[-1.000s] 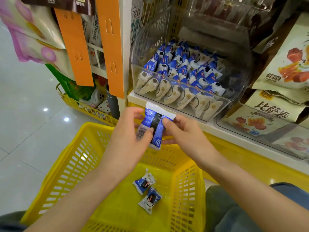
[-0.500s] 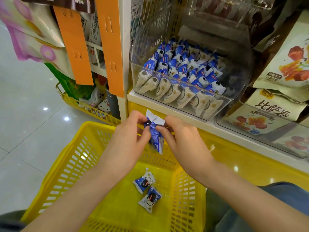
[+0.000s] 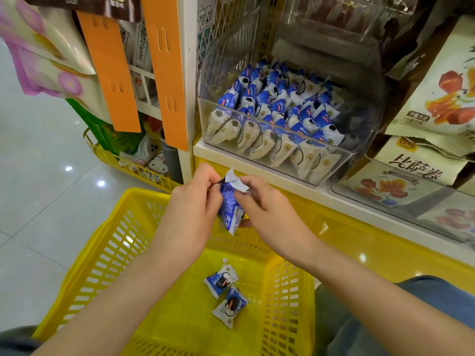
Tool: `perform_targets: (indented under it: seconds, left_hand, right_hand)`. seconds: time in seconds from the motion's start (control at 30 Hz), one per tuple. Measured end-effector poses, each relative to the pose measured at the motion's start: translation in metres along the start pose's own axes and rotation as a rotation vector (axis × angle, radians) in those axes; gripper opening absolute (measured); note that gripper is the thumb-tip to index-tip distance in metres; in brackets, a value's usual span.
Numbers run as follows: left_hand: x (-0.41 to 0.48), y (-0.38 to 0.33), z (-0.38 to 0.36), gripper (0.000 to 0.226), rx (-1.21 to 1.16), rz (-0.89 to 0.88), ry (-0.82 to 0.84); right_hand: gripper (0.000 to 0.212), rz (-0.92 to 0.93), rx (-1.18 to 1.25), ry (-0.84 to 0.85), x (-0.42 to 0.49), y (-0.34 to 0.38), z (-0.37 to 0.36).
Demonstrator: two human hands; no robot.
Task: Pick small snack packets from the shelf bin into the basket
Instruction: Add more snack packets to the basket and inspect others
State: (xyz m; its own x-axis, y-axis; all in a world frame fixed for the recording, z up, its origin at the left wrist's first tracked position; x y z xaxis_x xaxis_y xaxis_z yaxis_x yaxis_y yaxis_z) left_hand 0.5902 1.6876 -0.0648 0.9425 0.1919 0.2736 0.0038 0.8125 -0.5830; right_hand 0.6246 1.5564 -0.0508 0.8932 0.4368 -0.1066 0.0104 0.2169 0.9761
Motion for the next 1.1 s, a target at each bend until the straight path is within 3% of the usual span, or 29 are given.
perform_targets:
  seconds: [0.13,0.33,0.5,0.7,0.87,1.0,1.1]
  left_hand:
    - [0.003,-0.002,0.0,0.012,-0.059,0.055,-0.016]
    - [0.003,-0.002,0.003,0.016,-0.174,0.13,-0.022]
    - [0.0,-0.004,0.0,0.034,-0.202,0.07,0.12]
    - [0.008,-0.001,0.007,0.038,-0.29,0.134,0.159]
    - [0.003,-0.012,0.007,0.027,-0.716,0.311,0.267]
    - [0.003,-0.012,0.006,0.033,-0.7,0.382,0.274]
    - [0.008,-0.004,0.006,0.034,-0.738,0.53,0.201]
  right_hand:
    - [0.026,-0.013,0.064,-0.007,0.0,0.003,0.001]
    - [0.044,-0.072,0.115,0.117,-0.003,0.002,-0.004]
    - [0.027,-0.058,0.126,0.073,0.0,0.003,0.001]
    - [0.03,-0.07,0.204,0.104,0.005,0.002,0.003]
    - [0.051,0.153,-0.135,0.028,0.001,0.001,0.002]
    - [0.071,0.337,-0.397,0.059,-0.003,0.002,-0.001]
    - [0.076,0.276,-0.337,0.117,-0.004,0.005,-0.002]
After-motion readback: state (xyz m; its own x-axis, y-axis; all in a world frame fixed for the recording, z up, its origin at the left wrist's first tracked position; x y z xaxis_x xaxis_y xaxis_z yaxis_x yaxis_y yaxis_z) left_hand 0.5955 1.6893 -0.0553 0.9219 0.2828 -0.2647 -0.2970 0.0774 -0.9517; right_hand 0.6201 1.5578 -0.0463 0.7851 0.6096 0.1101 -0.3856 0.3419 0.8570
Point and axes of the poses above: each hand's wrist, its own x-axis towards the middle knuckle, its own z-axis out of the back of the hand, y = z × x, the point moved 1 cm from there along x, towards the middle knuckle, and after that the axes turned 15 degrees about x, right-handed, at the moved point
